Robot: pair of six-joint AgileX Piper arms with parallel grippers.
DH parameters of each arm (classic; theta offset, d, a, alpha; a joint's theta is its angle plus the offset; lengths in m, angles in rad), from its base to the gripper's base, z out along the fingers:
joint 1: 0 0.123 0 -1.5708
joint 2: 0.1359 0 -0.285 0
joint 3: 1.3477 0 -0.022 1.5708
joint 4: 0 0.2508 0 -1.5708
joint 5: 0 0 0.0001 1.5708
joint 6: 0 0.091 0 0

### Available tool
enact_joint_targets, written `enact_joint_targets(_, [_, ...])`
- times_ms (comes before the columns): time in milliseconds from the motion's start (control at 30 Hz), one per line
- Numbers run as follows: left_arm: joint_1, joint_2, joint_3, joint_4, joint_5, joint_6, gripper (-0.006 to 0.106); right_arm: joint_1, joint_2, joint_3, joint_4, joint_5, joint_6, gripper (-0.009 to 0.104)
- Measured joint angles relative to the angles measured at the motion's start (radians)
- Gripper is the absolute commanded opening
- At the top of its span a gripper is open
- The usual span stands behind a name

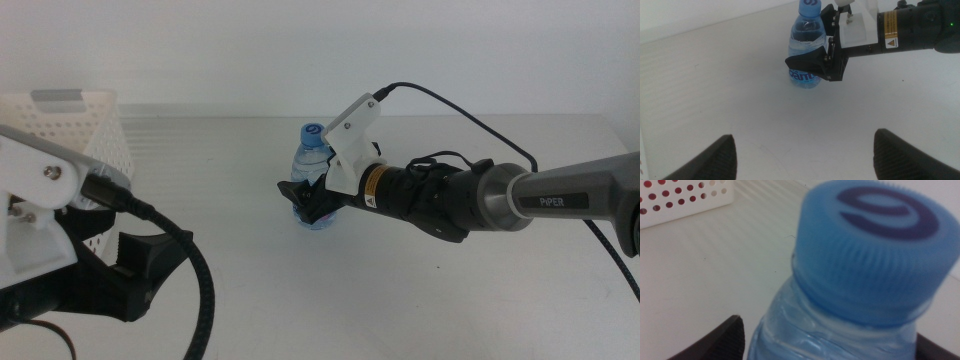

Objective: Use arms to grab the bottles and put them into the dustbin to the left of the table.

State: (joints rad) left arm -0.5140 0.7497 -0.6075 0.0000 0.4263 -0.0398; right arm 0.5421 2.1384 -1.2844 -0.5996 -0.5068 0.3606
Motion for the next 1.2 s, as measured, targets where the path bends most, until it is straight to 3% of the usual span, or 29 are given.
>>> enact_joint_targets(300, [0.000, 0.000, 0.000, 0.000, 0.000, 0.000, 0.090, 0.000, -0.098, 0.100, -0.002, 0.034, 0.000, 0.095])
enact_joint_targets(767, [0.000, 0.000, 0.000, 0.000, 0.000, 0.000, 0.090, 0.000, -0.610, 0.482, 0.054, 0.064, 0.045, 0.095])
enact_joint_targets(1200, [0.000, 0.000, 0.000, 0.000, 0.000, 0.000, 0.090, 0.000, -0.969, 0.537, 0.093, 0.471, 0.089, 0.095])
